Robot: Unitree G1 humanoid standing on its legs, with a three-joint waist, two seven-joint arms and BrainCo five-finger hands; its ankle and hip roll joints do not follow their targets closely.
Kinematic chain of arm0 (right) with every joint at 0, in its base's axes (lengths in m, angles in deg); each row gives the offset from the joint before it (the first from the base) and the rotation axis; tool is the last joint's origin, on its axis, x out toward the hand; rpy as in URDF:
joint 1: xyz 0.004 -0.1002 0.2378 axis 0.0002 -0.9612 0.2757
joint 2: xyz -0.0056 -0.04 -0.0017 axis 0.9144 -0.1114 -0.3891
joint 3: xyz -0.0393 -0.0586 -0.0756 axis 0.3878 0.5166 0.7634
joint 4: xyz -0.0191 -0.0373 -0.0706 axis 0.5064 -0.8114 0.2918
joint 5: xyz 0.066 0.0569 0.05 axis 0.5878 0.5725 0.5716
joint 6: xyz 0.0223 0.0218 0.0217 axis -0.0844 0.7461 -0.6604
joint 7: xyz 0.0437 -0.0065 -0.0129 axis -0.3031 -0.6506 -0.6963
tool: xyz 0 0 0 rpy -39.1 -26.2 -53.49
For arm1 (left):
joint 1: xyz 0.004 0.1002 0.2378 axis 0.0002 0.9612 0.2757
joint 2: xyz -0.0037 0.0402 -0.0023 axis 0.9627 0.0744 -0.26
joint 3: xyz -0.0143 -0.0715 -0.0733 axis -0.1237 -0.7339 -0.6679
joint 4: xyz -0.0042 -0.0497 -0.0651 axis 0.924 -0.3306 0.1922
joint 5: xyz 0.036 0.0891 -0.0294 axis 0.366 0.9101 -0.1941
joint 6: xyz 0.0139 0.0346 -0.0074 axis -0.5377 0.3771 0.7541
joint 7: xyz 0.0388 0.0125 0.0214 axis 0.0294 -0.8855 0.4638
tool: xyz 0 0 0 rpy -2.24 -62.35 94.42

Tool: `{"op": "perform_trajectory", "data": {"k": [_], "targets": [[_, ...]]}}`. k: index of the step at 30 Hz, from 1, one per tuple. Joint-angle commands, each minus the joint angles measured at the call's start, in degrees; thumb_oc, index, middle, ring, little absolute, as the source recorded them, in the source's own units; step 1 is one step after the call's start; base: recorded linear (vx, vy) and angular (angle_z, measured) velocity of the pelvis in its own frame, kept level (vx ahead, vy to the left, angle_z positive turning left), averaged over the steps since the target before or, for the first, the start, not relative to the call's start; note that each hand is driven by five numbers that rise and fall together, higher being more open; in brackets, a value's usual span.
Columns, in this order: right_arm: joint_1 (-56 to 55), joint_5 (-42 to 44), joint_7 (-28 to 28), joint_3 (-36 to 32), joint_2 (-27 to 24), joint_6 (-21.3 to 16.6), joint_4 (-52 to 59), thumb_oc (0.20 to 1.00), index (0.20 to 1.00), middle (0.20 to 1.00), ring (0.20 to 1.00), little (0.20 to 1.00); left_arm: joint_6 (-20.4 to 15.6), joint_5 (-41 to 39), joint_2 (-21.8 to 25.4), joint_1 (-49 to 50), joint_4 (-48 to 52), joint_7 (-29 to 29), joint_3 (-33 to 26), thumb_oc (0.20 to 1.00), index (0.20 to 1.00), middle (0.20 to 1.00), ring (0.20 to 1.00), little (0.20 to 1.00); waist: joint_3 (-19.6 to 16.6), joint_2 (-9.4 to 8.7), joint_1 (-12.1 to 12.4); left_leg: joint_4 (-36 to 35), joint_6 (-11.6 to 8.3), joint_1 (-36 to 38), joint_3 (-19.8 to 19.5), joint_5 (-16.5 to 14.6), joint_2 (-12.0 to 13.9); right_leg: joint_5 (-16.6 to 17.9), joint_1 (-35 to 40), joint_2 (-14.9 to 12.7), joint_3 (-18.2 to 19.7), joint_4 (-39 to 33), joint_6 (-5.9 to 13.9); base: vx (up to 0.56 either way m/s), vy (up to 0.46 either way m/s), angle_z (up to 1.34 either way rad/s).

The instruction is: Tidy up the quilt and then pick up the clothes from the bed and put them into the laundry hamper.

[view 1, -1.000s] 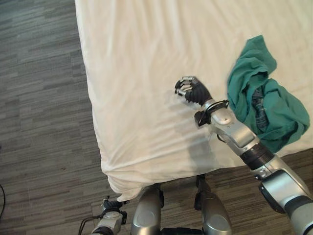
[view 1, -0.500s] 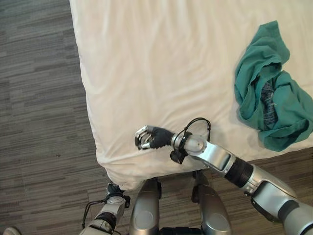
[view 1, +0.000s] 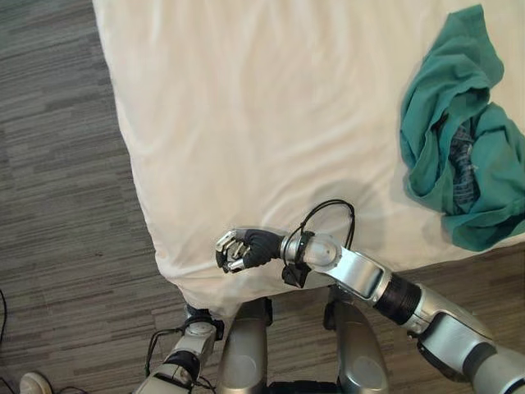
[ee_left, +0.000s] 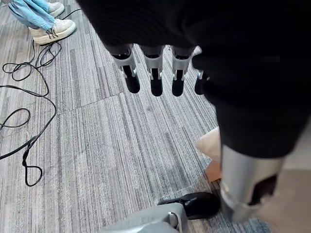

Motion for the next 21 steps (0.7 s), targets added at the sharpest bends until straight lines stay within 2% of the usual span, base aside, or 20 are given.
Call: {"op": "perform_trajectory", "data": {"k": [1,4,6,8,10,11,13,16,18,21], "targets": [[-1.4,-5.39,-2.09,1.94,1.19,1.84,2.03,0.2,0.2,0.2,0.2,0.2,-0.11,-4.56,-1.33,-0.33,-0.42,5.03,1.57,1.0,1.0,1.0,1.0,1.0,-0.57,-1.36,-1.18,3.38,0.95,-6.84,1.43,-2.76,0.24,0.01,-5.69,-3.42,4.03,1.63,5.62,-0.04,-0.013,-0.03],[-2.39,-10.65,0.77,5.84,1.41,3.5,-2.49,0.2,0.2,0.2,0.2,0.2,-0.13,-5.55,-2.65,-1.34,0.48,5.61,1.83,1.0,1.0,1.0,1.0,1.0,-0.57,-0.39,-1.79,2.9,0.6,-10.5,1.83,-2.02,0.02,0.35,-9.49,-3.48,4.06,1.27,5.45,-0.06,0.011,-0.01],[-3.33,-12.92,1.54,7.2,1.47,3.63,-5.07,0.2,0.2,0.2,0.2,0.2,0.16,-8.62,-2.93,-1.19,0.32,4.0,2.04,1.0,1.0,1.0,1.0,1.0,-0.57,0.48,-1.88,2.35,0.28,-12.01,2.2,-1.33,-0.24,0.55,-11.05,-3.65,3.64,0.96,5.12,-0.04,0.05,-0.01],[-5.01,-13.64,3.49,8.15,1.34,4.56,-5.67,0.2,0.2,0.2,0.2,0.2,1.0,-11.95,-2.88,-0.58,0.36,2.2,2.16,1.0,1.0,1.0,1.0,1.0,-0.57,1.48,-1.95,1.89,0.11,-12.35,2.35,-0.87,-0.44,0.6,-11.82,-3.87,3.17,1.14,4.78,-0.03,0.04,-0.02],[-5.63,-13.24,4.79,8.24,1.49,4.36,-6.25,0.2,0.2,0.2,0.2,0.2,1.05,-12.01,-2.8,-0.39,-0.01,1.32,2.08,1.0,1.0,1.0,1.0,1.0,-0.57,1.85,-1.94,1.84,0.16,-11.91,2.23,-0.9,-0.61,0.54,-11.61,-3.95,3.1,1.3,4.61,-0.01,0.018,0.02],[-6.92,-11.17,9.7,7.35,1.41,2.03,-7.23,0.2,0.2,0.2,0.2,0.2,0.52,-10.01,-2.53,0.23,-0.61,-0.57,1.77,1.0,1.0,1.0,1.0,1.0,-0.57,2.48,-1.96,1.74,0.36,-9.89,2.28,-1.17,-0.95,0.48,-10.03,-4.38,2.92,1.34,4.51,-0.03,0.052,0.05],[-7.75,-9.59,14.02,5.6,0.8,-0.19,-7.23,0.2,0.2,0.2,0.2,0.2,0.37,-7.91,-2.22,0.75,-0.93,-1.46,1.25,1.0,1.0,1.0,1.0,1.0,-0.57,2.85,-2.11,1.7,0.56,-7.42,2.56,-1.42,-1.08,0.48,-7.93,-4.76,3.03,1.26,4.58,-0.02,0.081,0.01],[-6.39,-8.63,21.26,-0.49,-1.8,-5.54,-4.92,0.2,0.2,0.2,0.2,0.2,1.15,-2.8,-1.63,1.3,-1.46,-1.8,0.96,1.0,1.0,1.0,1.0,1.0,-0.57,2.9,-2.8,1.44,0.67,-0.66,3.43,-2.02,-0.85,0.39,-1.71,-5.13,3.62,0.74,5.15,0.04,0.105,-0.1],[-4.28,-8.11,23.99,-4.52,-3.83,-7.79,-2.73,0.2,0.2,0.2,0.2,0.2,2.2,-0.97,-1.49,0.96,-2.1,-1.43,1.5,1.0,1.0,1.0,1.0,1.0,-0.57,2.47,-3.26,1.59,0.68,3.1,3.88,-2.6,-0.45,0.28,1.53,-5.13,4.09,0.77,5.54,0.09,0.029,-0.16],[-1.53,-6.86,26.24,-11.25,-6.89,-7.99,0.83,0.2,0.2,0.2,0.2,0.2,4.02,0.75,-1.06,0.29,-2.97,-0.81,2.3,1.0,1.0,1.0,1.0,1.0,-0.57,1.64,-4.1,2.11,0.9,8.6,4.27,-4.08,0.2,-0.69,5.86,-4.73,5.21,1.75,5.93,0.12,-0.009,-0.17]]}}
